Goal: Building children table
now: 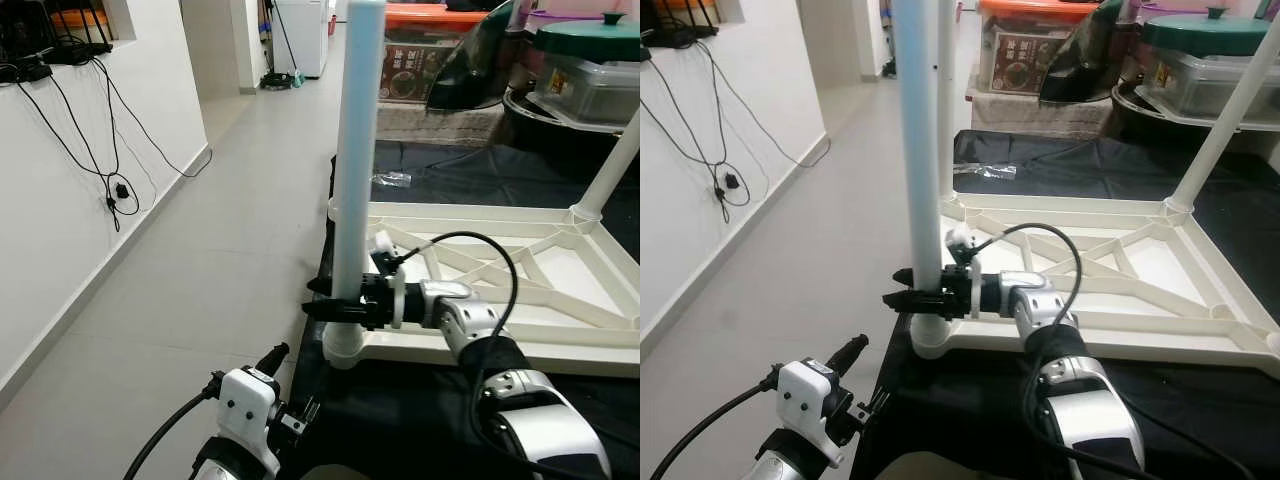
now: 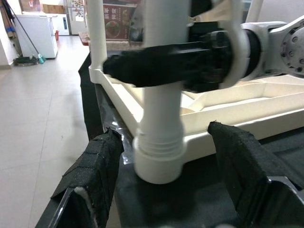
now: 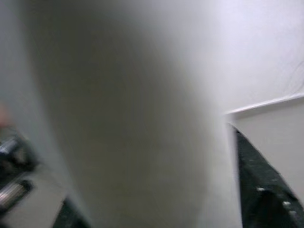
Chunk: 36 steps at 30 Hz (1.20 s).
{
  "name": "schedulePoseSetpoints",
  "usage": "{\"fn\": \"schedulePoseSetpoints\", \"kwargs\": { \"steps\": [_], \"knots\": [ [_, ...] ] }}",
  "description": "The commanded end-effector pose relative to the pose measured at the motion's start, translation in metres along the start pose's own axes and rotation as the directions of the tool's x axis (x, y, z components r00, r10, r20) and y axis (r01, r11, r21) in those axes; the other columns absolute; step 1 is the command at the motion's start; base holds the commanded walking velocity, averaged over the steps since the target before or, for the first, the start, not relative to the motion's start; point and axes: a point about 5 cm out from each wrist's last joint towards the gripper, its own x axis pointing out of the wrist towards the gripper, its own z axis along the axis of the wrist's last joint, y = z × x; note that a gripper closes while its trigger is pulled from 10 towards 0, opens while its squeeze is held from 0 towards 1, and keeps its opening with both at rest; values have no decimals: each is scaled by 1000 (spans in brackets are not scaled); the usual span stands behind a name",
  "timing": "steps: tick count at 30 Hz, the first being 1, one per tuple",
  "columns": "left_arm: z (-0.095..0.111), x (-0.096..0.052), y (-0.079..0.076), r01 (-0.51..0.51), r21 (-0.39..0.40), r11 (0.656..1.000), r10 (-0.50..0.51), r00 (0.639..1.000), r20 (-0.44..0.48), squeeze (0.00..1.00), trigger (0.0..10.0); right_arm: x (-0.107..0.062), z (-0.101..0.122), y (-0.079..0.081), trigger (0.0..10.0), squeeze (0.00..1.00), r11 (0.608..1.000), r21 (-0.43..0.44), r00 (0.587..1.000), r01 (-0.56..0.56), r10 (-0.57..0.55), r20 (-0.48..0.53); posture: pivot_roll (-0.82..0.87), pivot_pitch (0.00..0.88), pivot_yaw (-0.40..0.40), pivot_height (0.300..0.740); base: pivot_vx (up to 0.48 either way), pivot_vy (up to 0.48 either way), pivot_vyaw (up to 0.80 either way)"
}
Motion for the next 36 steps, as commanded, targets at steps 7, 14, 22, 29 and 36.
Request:
{"fn": "schedulePoseSetpoints", "kwargs": {
  "steps": [7, 14, 22, 29, 36],
  "knots": [
    [-3, -1, 0, -6, -2, 1000, 6, 1000, -8, 0, 10000, -9, -8, -28, 0, 0, 806, -19, 805, 591, -588, 76, 58, 0, -32, 740, 0, 0, 0],
    [-3, -1, 2, -1, -2, 1000, 1, 1000, -11, 0, 10000, -57, -19, -41, 0, 0, 207, 68, 201, 976, -976, 81, 51, 0, -22, 740, 0, 0, 0],
    [-4, -1, 2, -1, -2, 1000, 1, 1000, -15, 0, 10000, -63, -36, -16, 0, 0, -160, 161, -161, 974, -987, -9, 45, 0, -18, 740, 0, 0, 0],
    [-4, 0, 3, -2, -3, 1000, 2, 1000, -12, 0, 10000, -41, -29, -16, 10000, 0, -108, 143, -116, 984, -992, 43, 44, 0, -21, 740, 0, 0, 0],
    [-3, 0, 4, -7, -6, 1000, 7, 1000, -12, 0, 10000, -22, 3, -18, 10000, 0, 264, 180, 212, 948, -941, 262, 43, 0, -19, 740, 0, 0, 0]
  ]
}}
